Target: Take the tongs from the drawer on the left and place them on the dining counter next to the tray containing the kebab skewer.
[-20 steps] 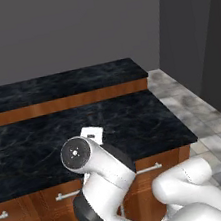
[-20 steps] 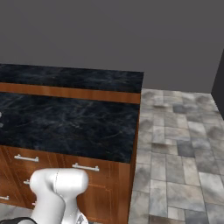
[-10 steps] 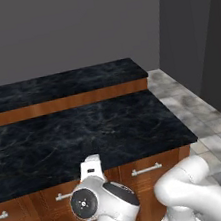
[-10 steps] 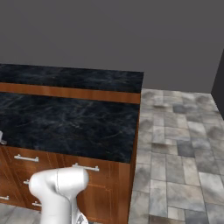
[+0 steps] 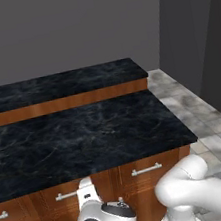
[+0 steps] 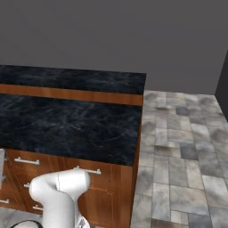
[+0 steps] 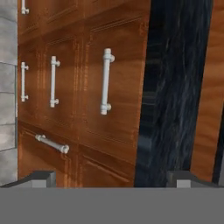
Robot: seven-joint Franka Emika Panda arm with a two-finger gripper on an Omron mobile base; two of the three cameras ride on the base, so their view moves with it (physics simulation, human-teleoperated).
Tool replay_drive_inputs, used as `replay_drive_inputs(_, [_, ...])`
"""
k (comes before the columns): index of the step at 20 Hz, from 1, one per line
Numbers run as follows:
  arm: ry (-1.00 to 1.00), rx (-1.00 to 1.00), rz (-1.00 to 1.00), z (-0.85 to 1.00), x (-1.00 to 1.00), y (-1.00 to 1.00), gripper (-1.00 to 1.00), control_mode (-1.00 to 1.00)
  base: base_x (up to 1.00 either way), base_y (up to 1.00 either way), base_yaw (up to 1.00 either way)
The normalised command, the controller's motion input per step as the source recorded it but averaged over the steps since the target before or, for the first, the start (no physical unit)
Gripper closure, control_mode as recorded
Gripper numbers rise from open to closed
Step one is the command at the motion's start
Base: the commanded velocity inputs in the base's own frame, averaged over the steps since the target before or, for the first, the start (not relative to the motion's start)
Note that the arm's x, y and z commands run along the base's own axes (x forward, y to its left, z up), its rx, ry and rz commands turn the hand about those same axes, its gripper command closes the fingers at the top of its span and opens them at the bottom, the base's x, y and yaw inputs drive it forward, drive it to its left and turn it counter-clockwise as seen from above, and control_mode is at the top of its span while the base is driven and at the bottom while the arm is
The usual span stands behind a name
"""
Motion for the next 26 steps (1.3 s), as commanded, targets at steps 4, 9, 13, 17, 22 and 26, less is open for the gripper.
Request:
replay_drive_inputs(4, [0.0, -0.03, 0.06, -0.58, 0.29, 0.58, -1.0, -1.0, 0.0, 0.0, 0.0])
replay_drive_inputs(9, [-0.1, -0.01, 0.01, -0.29, 0.26, 0.32, -1.0, -1.0, 0.0, 0.0, 0.0])
replay_drive_inputs(13, [-0.18, -0.02, 0.0, -0.02, 0.25, 0.16, -1.0, -1.0, 0.0, 0.0, 0.0])
replay_drive_inputs(17, [-0.21, -0.13, -0.01, -0.09, 0.01, 0.16, -1.0, -1.0, 0.0, 0.0, 0.0])
replay_drive_inputs(22, [-0.04, -0.03, 0.0, -0.02, 0.07, 0.03, -1.0, -1.0, 0.0, 0.0, 0.0])
replay_drive_inputs(26, [0.0, 0.0, 0.0, 0.0, 0.03, 0.0, -1.0, -1.0, 0.0, 0.0, 0.0])
